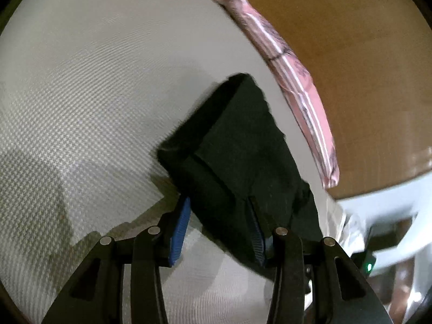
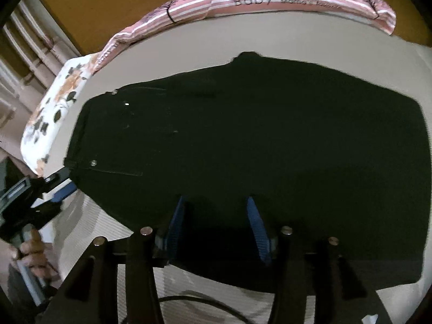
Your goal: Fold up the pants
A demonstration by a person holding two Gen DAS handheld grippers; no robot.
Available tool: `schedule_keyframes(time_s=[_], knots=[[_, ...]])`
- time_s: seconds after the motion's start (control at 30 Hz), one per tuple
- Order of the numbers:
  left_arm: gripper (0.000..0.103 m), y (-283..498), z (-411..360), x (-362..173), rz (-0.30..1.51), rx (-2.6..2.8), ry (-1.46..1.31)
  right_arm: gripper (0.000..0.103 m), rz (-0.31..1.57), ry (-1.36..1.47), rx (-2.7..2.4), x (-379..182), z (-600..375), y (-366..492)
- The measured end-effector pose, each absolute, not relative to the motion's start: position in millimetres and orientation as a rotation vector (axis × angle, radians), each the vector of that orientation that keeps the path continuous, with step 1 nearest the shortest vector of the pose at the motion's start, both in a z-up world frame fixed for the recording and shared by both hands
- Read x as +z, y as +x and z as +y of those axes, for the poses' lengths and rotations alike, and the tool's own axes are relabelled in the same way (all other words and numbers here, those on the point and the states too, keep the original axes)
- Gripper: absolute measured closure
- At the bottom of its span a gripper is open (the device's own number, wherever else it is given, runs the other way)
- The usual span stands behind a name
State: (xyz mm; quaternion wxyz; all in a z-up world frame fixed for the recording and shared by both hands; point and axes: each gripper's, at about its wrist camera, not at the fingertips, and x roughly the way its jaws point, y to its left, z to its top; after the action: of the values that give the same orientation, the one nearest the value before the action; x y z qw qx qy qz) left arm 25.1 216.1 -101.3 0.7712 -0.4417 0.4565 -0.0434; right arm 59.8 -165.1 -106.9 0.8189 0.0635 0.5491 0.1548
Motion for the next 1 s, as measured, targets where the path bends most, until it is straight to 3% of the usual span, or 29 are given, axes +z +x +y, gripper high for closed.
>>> schedule_keyframes(time_s=[0.2,0.4,0.47,0.53,0.6,1.0], knots=[[0.05,30,219,-113,0.945,-0.091,-0.993,0.053,1.164,0.164,0.335,-108,-163,63],[0.049,38,227,-118,0.877,-0.07,-1.067,0.053,1.157,0.18,0.331,-108,-159,70],[0.053,40,227,-118,0.879,-0.062,-1.062,0.053,1.156,0.192,0.326,-107,-159,72],[0.069,40,225,-117,0.895,-0.029,-1.015,0.052,1.153,0.211,0.33,-106,-160,73],[0.073,40,224,-115,0.894,-0.027,-0.999,0.052,1.152,0.21,0.32,-107,-161,74],[0.079,47,152,-18,0.768,-0.058,-0.568,0.052,1.124,0.185,0.288,-101,-173,69]])
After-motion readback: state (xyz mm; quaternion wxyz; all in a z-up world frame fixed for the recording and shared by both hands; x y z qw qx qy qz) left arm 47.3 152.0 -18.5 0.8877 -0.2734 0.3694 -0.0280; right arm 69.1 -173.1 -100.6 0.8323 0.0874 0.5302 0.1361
